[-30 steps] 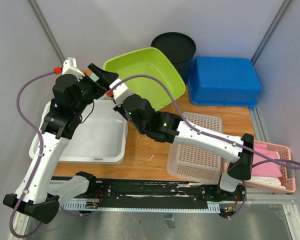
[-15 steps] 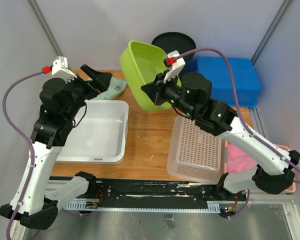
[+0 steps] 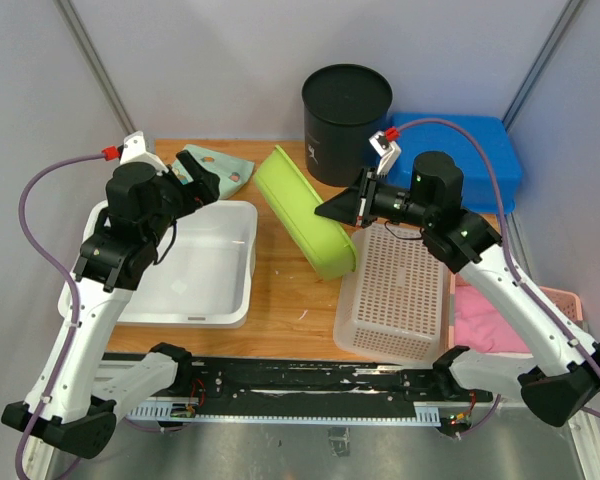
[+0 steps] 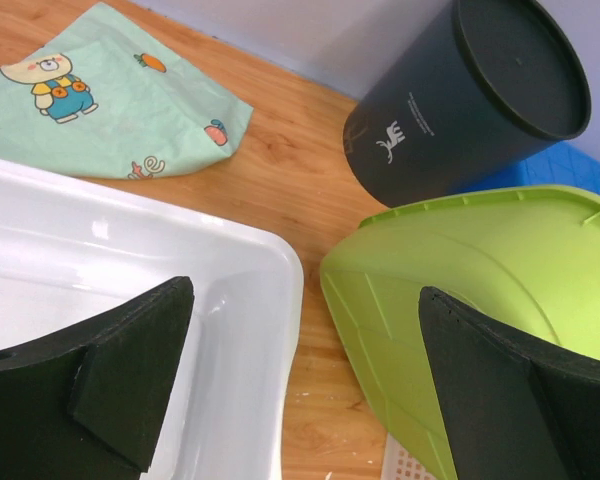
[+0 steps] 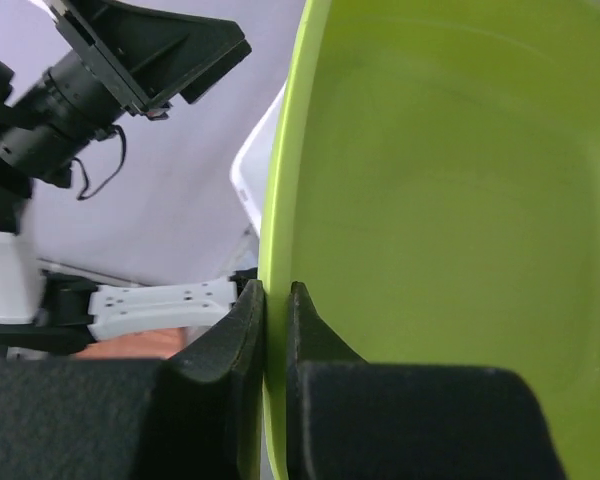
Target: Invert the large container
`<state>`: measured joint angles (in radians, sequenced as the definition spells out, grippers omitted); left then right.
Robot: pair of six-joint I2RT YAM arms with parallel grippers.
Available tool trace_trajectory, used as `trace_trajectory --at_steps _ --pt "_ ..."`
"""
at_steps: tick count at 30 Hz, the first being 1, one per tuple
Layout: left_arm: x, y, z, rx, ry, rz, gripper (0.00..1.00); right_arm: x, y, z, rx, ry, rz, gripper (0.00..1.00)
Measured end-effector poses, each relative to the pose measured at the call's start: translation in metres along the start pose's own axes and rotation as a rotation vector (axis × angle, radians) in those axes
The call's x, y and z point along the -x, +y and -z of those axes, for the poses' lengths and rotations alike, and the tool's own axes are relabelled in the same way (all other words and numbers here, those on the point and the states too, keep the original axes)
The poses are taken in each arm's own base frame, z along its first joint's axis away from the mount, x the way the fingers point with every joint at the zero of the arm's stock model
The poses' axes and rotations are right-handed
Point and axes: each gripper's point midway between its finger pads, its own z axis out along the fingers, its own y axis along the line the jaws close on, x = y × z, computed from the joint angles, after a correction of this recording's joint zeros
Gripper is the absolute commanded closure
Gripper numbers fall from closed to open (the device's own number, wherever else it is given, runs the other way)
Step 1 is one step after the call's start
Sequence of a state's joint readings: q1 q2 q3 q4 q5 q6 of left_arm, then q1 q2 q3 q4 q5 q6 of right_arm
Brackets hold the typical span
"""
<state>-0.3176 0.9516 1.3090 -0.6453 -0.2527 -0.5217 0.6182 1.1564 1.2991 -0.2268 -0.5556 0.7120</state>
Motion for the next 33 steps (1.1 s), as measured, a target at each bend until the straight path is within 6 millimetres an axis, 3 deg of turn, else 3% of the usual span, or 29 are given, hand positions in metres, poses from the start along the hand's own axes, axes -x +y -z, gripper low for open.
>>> trace_trajectory --at_steps 7,11,14,24,30,33 --pt "-0.007 0.0 -0.008 0.0 0.036 -0.047 0.01 -0.005 -0.023 -0.017 0.179 0.096 -0.386 0.99" --pt "-0.014 -0.001 -0.014 -0.006 0.064 -0.072 0.01 -0.003 -0.022 -0.026 0.273 0.17 -0.525 0.99" --pt "-0.021 -0.003 -0.019 -0.016 0.094 -0.091 0.01 0.0 -0.035 -0.027 0.302 0.216 -0.594 1.0" --pt "-0.052 -0.007 -0.036 -0.068 0.215 -0.166 0.01 0.046 -0.1 -0.005 0.231 0.142 -0.617 0.99" --pt "-0.091 -0.001 -0.047 -0.093 0.345 -0.219 0.03 0.065 -0.143 0.005 0.162 0.133 -0.593 0.99" --pt "-0.117 0.013 -0.051 -0.064 0.416 -0.231 0.05 0.059 -0.167 0.005 0.126 0.14 -0.615 0.99"
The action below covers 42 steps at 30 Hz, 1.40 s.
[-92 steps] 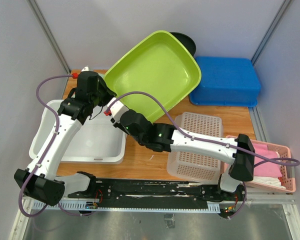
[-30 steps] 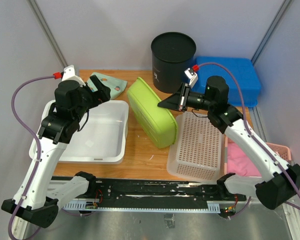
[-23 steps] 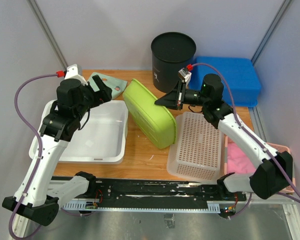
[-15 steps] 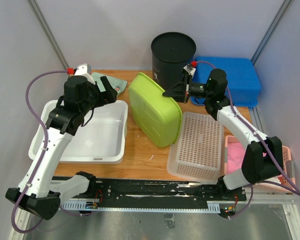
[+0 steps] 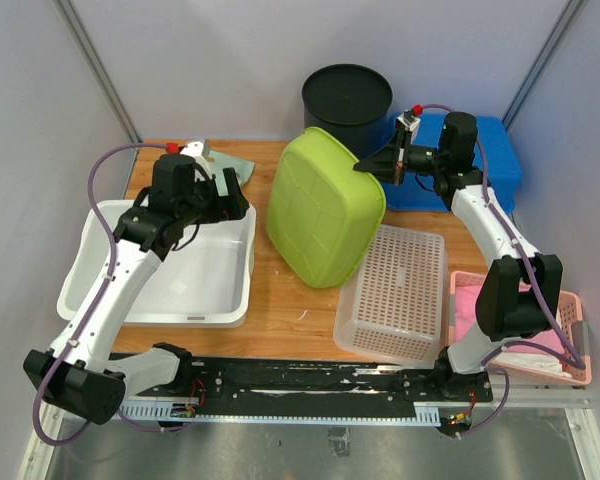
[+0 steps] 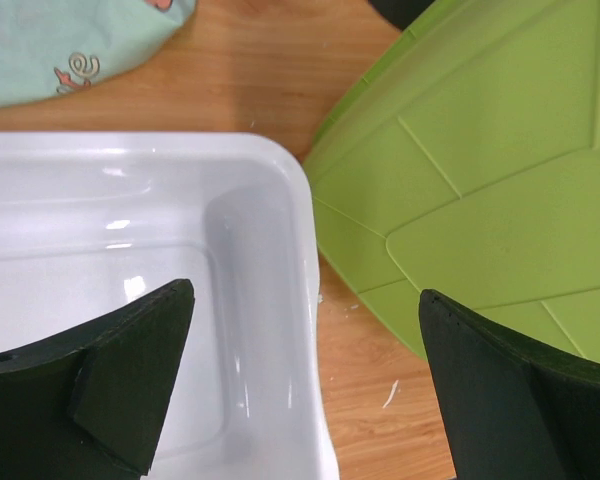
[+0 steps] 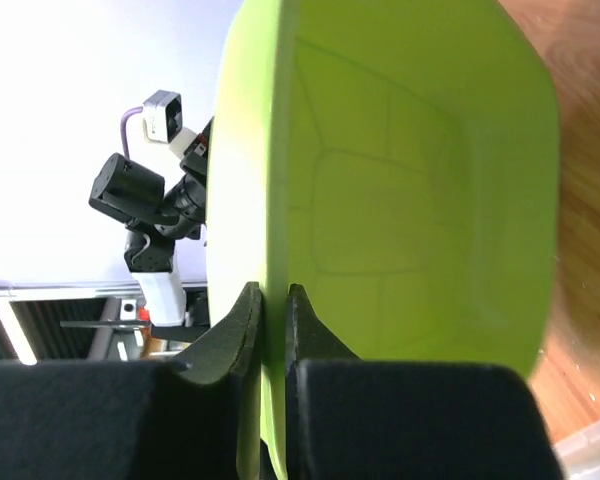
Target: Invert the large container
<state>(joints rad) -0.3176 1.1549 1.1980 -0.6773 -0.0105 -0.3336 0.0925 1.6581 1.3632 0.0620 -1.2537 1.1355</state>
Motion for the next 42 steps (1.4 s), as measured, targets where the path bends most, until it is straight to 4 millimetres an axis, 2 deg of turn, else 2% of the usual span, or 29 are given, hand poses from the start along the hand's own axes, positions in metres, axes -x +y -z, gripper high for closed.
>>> trace_trajectory --at_steps 3,6,9,13,15,17,21,24,25,28,32,42 --pt "-0.026 0.008 -0.009 0.025 0.069 0.006 0.1 0.003 -0.033 -0.002 -0.042 0.022 -0.085 1.0" --pt "-0.047 0.006 -0.015 0.031 0.117 -0.009 0.17 -0.001 -0.056 -0.004 -0.071 0.055 -0.148 0.99" --pt "-0.059 0.001 -0.022 0.025 0.152 -0.019 0.27 -0.004 -0.062 -0.004 -0.075 0.082 -0.159 0.99" --pt "-0.072 0.007 -0.037 0.059 0.2 -0.023 0.48 -0.006 -0.061 -0.001 -0.068 0.097 -0.139 0.99" --pt "-0.074 0.013 -0.045 0.093 0.21 -0.031 0.56 -0.007 -0.061 0.001 -0.066 0.098 -0.136 1.0" --pt "-0.077 0.016 -0.051 0.108 0.22 -0.033 0.59 -0.005 -0.062 0.006 -0.067 0.091 -0.138 0.99" --pt "-0.08 0.02 -0.059 0.131 0.229 -0.046 0.76 -0.001 -0.063 0.019 -0.069 0.063 -0.146 0.99" --pt "-0.078 0.024 -0.067 0.149 0.219 -0.062 0.98 -0.005 -0.059 0.026 -0.066 0.051 -0.129 0.99" --pt "-0.075 0.024 -0.069 0.154 0.21 -0.061 1.0 -0.007 -0.056 0.027 -0.063 0.051 -0.12 0.99" --pt "-0.069 0.025 -0.076 0.169 0.196 -0.08 1.0 -0.014 -0.049 0.03 -0.06 0.05 -0.092 0.99" --pt "-0.049 0.021 -0.099 0.173 0.169 -0.146 1.0 -0.023 -0.042 0.034 -0.062 0.053 -0.054 1.0" --pt "0.007 0.009 -0.166 0.218 0.085 -0.204 1.0 -0.046 -0.059 0.037 -0.082 0.083 -0.097 0.99"
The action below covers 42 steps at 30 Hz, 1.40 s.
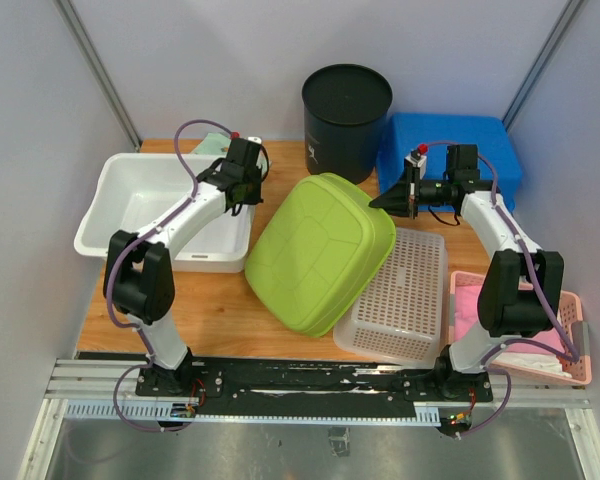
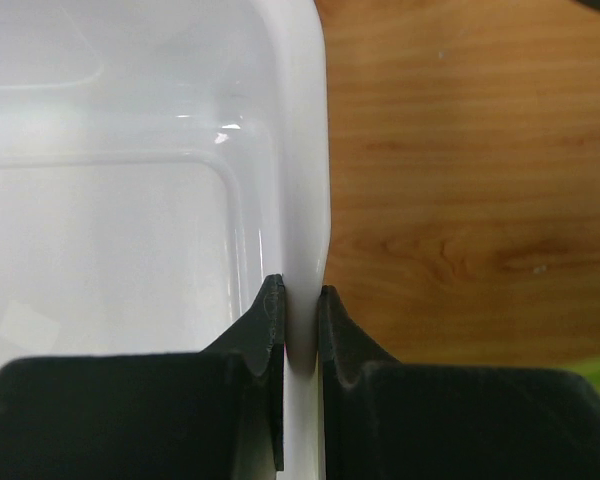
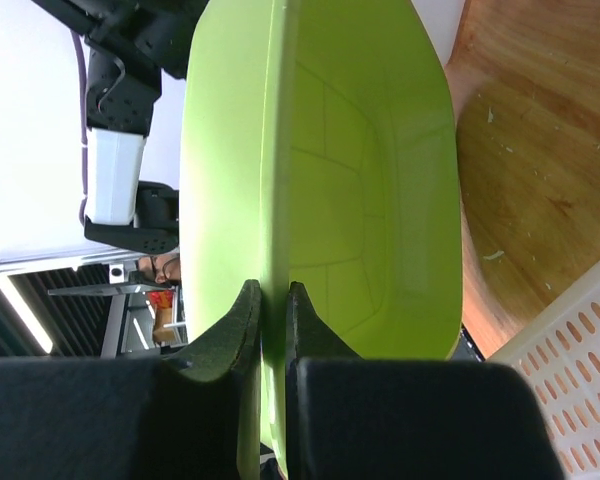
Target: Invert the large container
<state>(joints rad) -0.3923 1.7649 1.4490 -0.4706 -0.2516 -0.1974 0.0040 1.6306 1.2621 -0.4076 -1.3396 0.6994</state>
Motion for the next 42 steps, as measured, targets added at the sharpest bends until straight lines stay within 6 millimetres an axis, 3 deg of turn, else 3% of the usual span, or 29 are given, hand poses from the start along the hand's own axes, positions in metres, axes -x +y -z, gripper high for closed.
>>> trace_trajectory --at_steps 5,6,10,12,15,17,22,26,31,38,42 --pt "0.02 0.0 -0.017 0.037 -0.041 -0.005 1.0 -0.007 -0.003 -0.004 -0.014 0.019 0.0 0.99" --pt "0.022 0.0 -0.018 0.042 -0.042 -0.004 0.96 -0.009 -0.005 -0.006 -0.025 0.024 -0.005 0.99" --pt "0.043 0.001 -0.01 0.05 -0.067 0.017 0.42 -0.017 -0.016 -0.015 -0.107 -0.001 0.002 0.99" --pt "0.059 0.001 -0.001 0.054 -0.091 0.019 0.26 -0.025 -0.024 -0.015 -0.152 -0.048 0.011 0.99" --pt "0.089 -0.001 0.014 0.047 -0.155 0.053 0.12 -0.039 -0.041 -0.011 -0.221 -0.158 -0.005 0.99" --pt "0.099 -0.001 0.022 0.041 -0.18 0.075 0.09 -0.042 -0.049 -0.009 -0.247 -0.232 -0.005 0.99" --pt "0.093 -0.006 0.034 0.005 -0.148 0.11 0.07 -0.06 -0.062 -0.011 -0.32 -0.421 0.033 1.0" --pt "0.094 -0.01 0.054 -0.042 -0.147 0.149 0.07 -0.085 -0.056 -0.02 -0.33 -0.543 0.118 0.99" --pt "0.098 -0.009 0.091 -0.093 -0.188 0.193 0.07 -0.097 -0.048 -0.026 -0.347 -0.634 0.185 0.99" --pt "0.093 -0.01 0.123 -0.154 -0.201 0.216 0.01 -0.114 -0.077 -0.062 -0.514 -0.526 0.244 0.72" --pt "0.073 -0.011 0.134 -0.181 -0.151 0.204 0.01 -0.112 -0.066 -0.081 -0.614 -0.401 0.387 0.56"
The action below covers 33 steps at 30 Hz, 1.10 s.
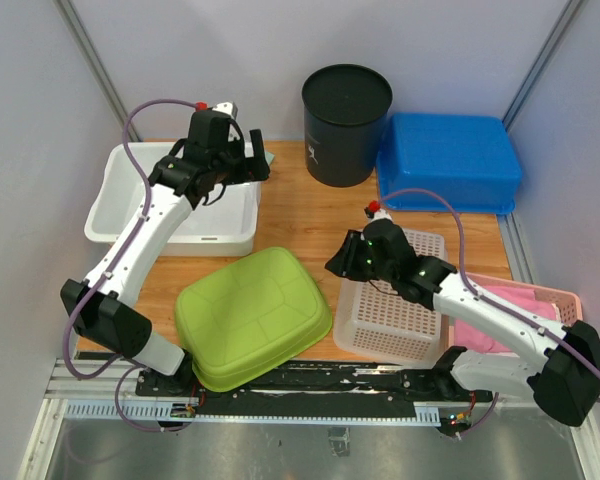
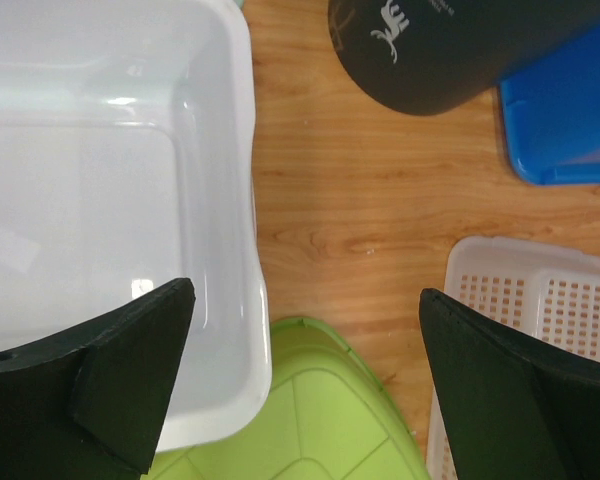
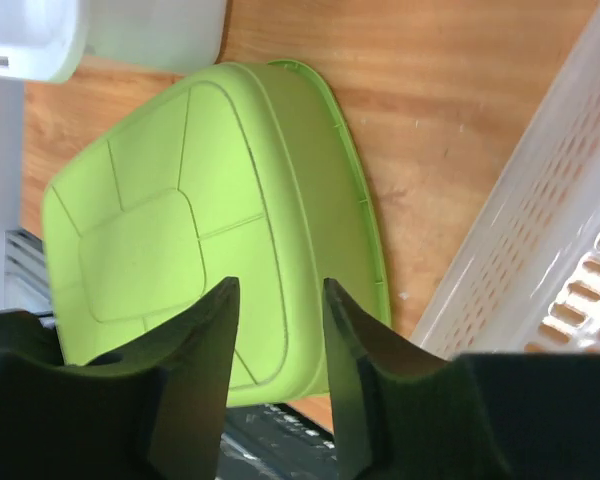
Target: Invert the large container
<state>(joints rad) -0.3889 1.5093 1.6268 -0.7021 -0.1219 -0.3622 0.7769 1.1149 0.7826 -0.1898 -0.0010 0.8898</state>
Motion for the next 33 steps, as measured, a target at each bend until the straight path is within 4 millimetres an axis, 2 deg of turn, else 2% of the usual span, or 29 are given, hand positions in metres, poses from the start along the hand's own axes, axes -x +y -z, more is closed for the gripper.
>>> trace_trajectory --at_steps 2,3,8,13,16,20,23,26,30,33 --pt "-0.009 0.001 0.009 -0.011 0.02 -0.002 0.01 0.009 0.01 0.001 -0.005 0.013 0.091 0.46" --pt "-0.013 0.003 0.016 -0.015 0.031 -0.002 0.01 0.015 0.014 0.003 -0.01 0.018 0.145 0.45" --pt "-0.024 0.006 0.049 -0.041 0.039 -0.003 0.01 0.036 0.024 0.011 -0.031 0.038 0.366 0.44" --pt "-0.034 0.02 0.062 0.0 0.032 -0.009 0.01 0.047 0.028 0.007 -0.049 0.066 0.5 0.44" --pt "-0.051 0.036 0.053 0.07 0.07 -0.03 0.01 0.043 0.017 -0.001 -0.096 0.099 0.525 0.42" --pt "-0.069 0.051 0.026 0.155 0.134 -0.052 0.01 0.037 0.003 -0.008 -0.157 0.131 0.525 0.35" --pt "-0.079 0.057 0.006 0.194 0.167 -0.062 0.01 0.038 0.003 -0.007 -0.16 0.121 0.512 0.35" --pt "-0.086 0.059 -0.014 0.215 0.181 -0.064 0.04 0.037 0.012 -0.007 -0.117 0.124 0.507 0.35" --pt "-0.093 0.054 -0.04 0.192 0.197 -0.059 0.18 0.019 0.034 -0.011 -0.034 0.146 0.576 0.36" --pt "-0.097 0.043 -0.058 0.144 0.206 -0.045 0.32 0.002 0.042 -0.023 -0.011 0.188 0.626 0.37"
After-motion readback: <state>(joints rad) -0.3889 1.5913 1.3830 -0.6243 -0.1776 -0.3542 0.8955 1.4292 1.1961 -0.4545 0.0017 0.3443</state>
